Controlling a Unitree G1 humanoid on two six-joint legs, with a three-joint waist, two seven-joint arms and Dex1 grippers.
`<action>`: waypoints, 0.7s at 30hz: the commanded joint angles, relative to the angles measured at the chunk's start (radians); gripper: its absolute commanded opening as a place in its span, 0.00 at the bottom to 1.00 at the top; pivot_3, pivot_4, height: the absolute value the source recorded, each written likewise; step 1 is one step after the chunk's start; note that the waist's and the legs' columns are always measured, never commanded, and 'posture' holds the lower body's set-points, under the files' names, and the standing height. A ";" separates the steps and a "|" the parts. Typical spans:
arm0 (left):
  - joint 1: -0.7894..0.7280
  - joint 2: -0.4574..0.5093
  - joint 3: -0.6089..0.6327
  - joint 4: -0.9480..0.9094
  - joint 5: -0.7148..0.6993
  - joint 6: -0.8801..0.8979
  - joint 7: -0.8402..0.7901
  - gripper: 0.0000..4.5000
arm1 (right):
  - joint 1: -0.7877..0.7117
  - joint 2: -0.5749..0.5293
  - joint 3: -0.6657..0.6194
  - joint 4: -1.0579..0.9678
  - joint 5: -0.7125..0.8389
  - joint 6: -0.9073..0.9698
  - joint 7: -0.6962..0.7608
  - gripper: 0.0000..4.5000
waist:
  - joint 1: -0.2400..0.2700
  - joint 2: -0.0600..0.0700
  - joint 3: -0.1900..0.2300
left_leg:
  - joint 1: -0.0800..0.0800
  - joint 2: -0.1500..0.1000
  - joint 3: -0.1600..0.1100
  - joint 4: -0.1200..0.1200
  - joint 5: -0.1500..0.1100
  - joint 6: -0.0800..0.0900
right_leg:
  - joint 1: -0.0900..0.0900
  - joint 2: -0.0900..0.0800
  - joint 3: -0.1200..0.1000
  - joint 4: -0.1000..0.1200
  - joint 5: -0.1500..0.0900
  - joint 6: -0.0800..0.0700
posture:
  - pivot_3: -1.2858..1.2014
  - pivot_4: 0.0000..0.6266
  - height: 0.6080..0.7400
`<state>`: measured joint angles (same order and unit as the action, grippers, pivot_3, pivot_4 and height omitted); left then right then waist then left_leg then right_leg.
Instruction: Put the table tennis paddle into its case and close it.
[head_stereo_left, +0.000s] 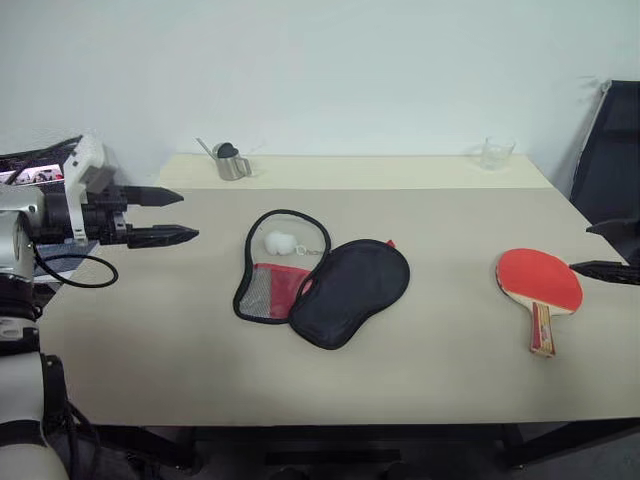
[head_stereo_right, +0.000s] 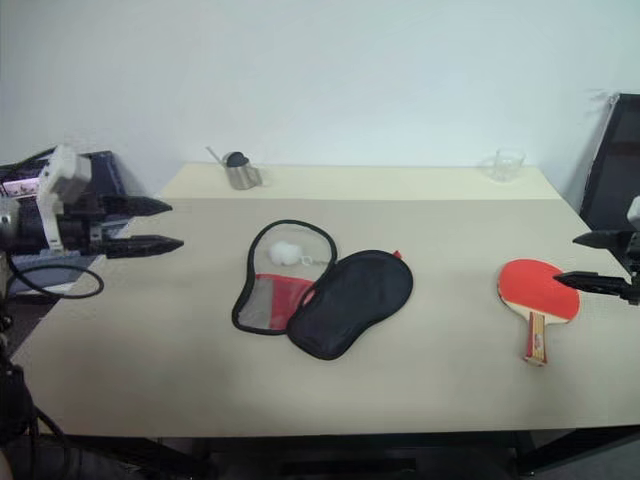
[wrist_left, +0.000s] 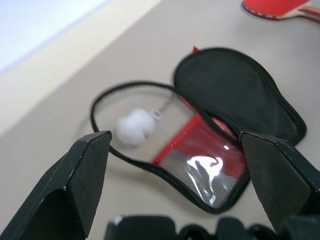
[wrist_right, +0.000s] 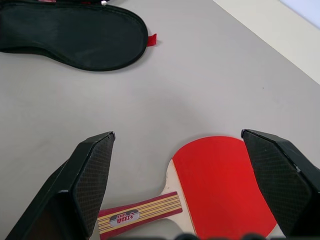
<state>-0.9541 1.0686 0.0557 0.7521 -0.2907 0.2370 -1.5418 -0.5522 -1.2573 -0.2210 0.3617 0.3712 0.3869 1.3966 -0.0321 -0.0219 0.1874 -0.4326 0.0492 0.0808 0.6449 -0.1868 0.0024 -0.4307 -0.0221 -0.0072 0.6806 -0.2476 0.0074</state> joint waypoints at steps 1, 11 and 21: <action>-0.002 0.024 0.042 -0.057 -0.027 0.008 -0.037 1.00 | -0.058 -0.004 0.007 0.009 -0.008 -0.029 0.011 0.99 | 0.001 0.000 0.000 | 0.000 0.000 0.000 0.000 0.000 0.000 | 0.000 0.000 0.000 0.000 0.000 0.000 | 0.52 0.24 1.00; 0.014 -0.099 0.030 0.063 0.077 -0.075 0.255 1.00 | -0.065 0.028 -0.005 -0.024 0.005 -0.033 -0.016 0.99 | 0.003 0.000 0.000 | 0.000 0.000 0.000 0.000 0.000 0.000 | 0.000 0.000 0.000 0.000 0.003 0.005 | 0.52 0.24 1.00; -0.089 -0.310 -0.039 0.309 0.211 -0.066 0.443 1.00 | 0.069 0.066 -0.099 -0.189 0.053 0.027 -0.100 0.99 | 0.006 -0.001 0.000 | -0.001 -0.002 0.000 0.000 0.000 0.000 | 0.000 0.000 0.000 0.000 0.003 0.006 | 0.52 0.24 1.00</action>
<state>-0.9998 0.7589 0.0185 1.0531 -0.0905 0.1680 -1.1186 -0.4866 -1.1853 -0.2600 0.2094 0.4011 0.4049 1.3097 -0.0256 -0.0229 0.1875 -0.4334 0.0472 0.0805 0.6453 -0.1867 0.0024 -0.4303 -0.0214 -0.0076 0.6806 -0.2443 0.0132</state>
